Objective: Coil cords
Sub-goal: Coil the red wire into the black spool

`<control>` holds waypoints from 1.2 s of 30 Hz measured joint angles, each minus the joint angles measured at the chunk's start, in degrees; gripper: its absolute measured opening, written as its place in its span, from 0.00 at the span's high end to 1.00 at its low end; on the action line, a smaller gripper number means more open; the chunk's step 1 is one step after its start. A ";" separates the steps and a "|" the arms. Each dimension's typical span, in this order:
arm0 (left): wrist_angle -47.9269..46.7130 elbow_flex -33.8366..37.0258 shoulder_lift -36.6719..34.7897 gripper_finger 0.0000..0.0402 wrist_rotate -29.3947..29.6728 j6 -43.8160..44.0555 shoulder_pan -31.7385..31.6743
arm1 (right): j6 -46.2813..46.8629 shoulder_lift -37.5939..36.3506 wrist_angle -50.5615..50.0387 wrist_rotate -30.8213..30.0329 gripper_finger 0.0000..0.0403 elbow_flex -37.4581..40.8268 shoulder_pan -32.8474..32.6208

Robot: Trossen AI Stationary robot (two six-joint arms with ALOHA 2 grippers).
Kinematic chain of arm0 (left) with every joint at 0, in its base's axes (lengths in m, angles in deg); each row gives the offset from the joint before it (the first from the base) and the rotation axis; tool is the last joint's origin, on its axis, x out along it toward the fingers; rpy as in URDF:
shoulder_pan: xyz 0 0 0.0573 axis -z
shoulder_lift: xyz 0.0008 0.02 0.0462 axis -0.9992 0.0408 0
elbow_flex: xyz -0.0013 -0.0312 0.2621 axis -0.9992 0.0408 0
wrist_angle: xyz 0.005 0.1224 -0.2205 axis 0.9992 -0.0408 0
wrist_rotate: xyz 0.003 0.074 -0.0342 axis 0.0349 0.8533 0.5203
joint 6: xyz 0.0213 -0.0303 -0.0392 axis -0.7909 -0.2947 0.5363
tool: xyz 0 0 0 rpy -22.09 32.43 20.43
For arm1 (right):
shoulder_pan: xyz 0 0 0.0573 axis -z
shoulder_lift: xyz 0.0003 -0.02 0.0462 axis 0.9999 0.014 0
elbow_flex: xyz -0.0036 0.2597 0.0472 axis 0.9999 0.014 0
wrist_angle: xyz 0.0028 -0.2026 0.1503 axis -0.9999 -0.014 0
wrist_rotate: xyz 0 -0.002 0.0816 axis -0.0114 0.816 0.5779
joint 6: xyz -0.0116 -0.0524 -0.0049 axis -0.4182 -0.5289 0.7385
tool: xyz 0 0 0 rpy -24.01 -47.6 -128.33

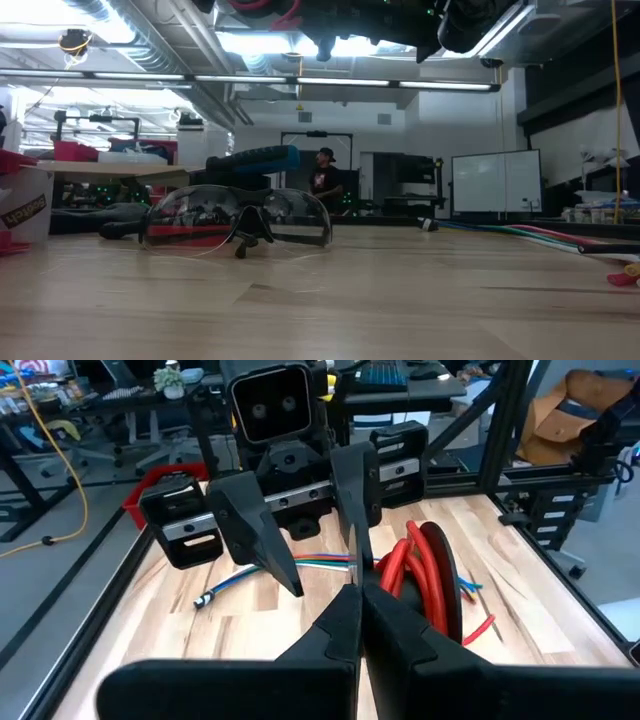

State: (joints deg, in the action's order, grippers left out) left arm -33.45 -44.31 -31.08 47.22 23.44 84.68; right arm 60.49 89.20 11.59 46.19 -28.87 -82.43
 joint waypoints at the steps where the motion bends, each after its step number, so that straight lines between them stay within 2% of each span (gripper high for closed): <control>1: -0.01 0.02 -0.04 1.00 0.00 0.00 0.00 | -0.02 0.00 0.00 0.01 0.62 0.00 0.00; 5: 0.00 0.00 -0.11 1.00 0.00 0.00 0.00 | -0.02 0.00 0.04 0.01 0.71 0.00 0.00; 12: 0.00 0.00 -0.11 1.00 0.02 0.04 0.00 | -0.38 0.00 0.02 0.01 0.97 0.00 0.00; 22: 0.04 0.05 -1.13 1.00 0.95 0.75 -0.11 | -1.01 0.00 0.29 0.14 0.98 -0.02 0.00; 28: 0.42 -0.02 -5.28 0.95 5.56 2.01 -0.11 | -0.84 0.11 -0.43 0.65 0.99 0.00 0.00; 31: 0.14 0.00 -7.37 0.91 5.81 3.15 -0.14 | -0.84 0.09 -0.05 0.59 0.99 0.01 0.00; 36: -3.36 -0.02 -10.26 0.87 5.76 8.66 0.00 | -1.41 0.10 0.03 -3.43 0.99 0.01 0.40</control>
State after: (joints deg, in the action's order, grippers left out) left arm -36.81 -44.33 -41.34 52.98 32.10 84.67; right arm 59.07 89.30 11.62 42.76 -28.86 -82.03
